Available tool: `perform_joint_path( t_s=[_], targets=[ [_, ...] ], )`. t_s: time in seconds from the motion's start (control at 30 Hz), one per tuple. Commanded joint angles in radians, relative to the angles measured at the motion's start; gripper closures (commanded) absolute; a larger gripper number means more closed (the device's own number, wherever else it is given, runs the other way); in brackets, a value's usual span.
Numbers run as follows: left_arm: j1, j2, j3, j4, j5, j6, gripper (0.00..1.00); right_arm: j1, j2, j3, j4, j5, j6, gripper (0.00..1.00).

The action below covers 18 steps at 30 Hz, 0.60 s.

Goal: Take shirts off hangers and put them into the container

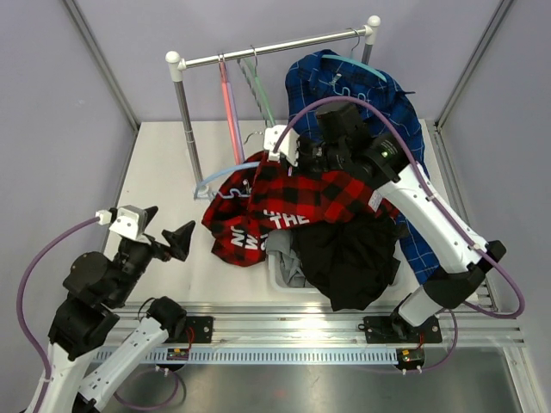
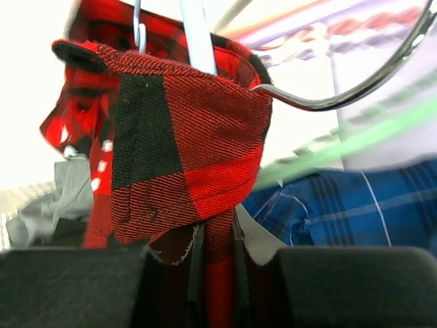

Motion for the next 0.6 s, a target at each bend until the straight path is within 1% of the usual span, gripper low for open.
perform_joint_path(
  t_s=[0.0,0.1,0.13,0.17,0.3,0.4,0.53,0.57],
  targets=[
    [0.003,0.020,0.066,0.033,0.190,0.174,0.03,-0.008,0.022,0.041,-0.059,-0.158,-0.230,1.00],
    [0.003,0.065,0.050,0.025,0.326,0.238,0.02,-0.007,0.054,0.086,-0.195,-0.289,-0.413,1.00],
    [0.003,0.077,0.037,0.037,0.405,0.248,0.02,-0.007,0.064,0.099,-0.232,-0.318,-0.459,1.00],
    [0.003,0.109,0.030,0.043,0.442,0.257,0.02,-0.005,0.079,0.110,-0.289,-0.365,-0.531,1.00],
    [0.003,0.195,0.011,0.077,0.591,0.259,0.05,-0.007,0.099,0.149,-0.329,-0.424,-0.590,1.00],
    [0.003,0.250,0.013,0.105,0.648,0.240,0.09,-0.005,0.107,0.167,-0.352,-0.450,-0.611,1.00],
    [0.003,0.310,0.022,0.118,0.684,0.226,0.17,-0.005,0.111,0.170,-0.369,-0.481,-0.624,1.00],
    [0.003,0.318,0.022,0.121,0.688,0.219,0.22,-0.005,0.113,0.169,-0.369,-0.490,-0.625,1.00]
  ],
)
